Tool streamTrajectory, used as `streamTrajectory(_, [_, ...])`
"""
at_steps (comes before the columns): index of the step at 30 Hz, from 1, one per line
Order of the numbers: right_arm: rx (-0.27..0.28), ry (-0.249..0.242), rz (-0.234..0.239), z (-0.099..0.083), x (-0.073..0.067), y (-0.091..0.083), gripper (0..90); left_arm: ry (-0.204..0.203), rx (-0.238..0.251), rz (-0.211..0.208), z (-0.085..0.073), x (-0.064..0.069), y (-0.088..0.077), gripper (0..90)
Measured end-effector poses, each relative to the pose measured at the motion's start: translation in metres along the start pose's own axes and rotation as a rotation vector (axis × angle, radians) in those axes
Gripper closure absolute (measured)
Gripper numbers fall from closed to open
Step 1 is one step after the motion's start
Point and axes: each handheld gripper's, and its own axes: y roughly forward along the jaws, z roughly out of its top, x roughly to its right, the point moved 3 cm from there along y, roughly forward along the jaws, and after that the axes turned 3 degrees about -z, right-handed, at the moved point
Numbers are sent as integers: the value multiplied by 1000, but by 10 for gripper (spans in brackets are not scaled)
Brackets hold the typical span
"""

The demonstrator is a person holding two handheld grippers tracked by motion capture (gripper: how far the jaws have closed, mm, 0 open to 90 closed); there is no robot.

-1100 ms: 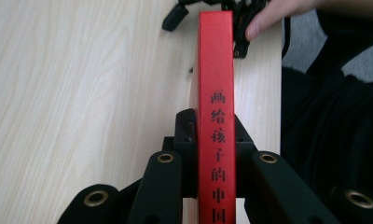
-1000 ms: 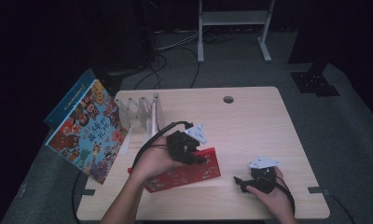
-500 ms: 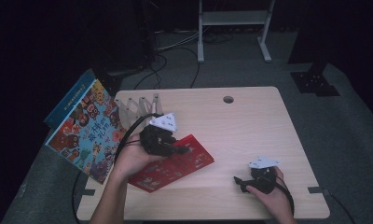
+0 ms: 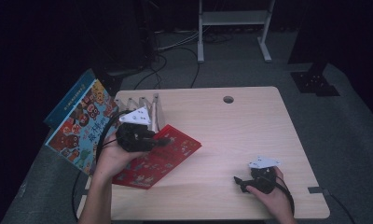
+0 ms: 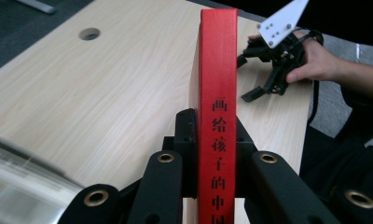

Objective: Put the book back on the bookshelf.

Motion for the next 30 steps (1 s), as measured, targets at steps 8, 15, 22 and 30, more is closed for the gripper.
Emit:
streamTrajectory(8, [0,0,0,0,0,0,126,-33,62,34,-17,-7,-25,796])
streamTrajectory(15, [1,4,0,0,1,0,125,-64,165,66,-32,-11,-51,797])
streamTrajectory(22, [1,5,0,0,1,1,125,-92,252,123,-50,-12,-79,796])
streamTrajectory(30, [1,5,0,0,1,1,124,-130,319,221,-61,-14,-104,796])
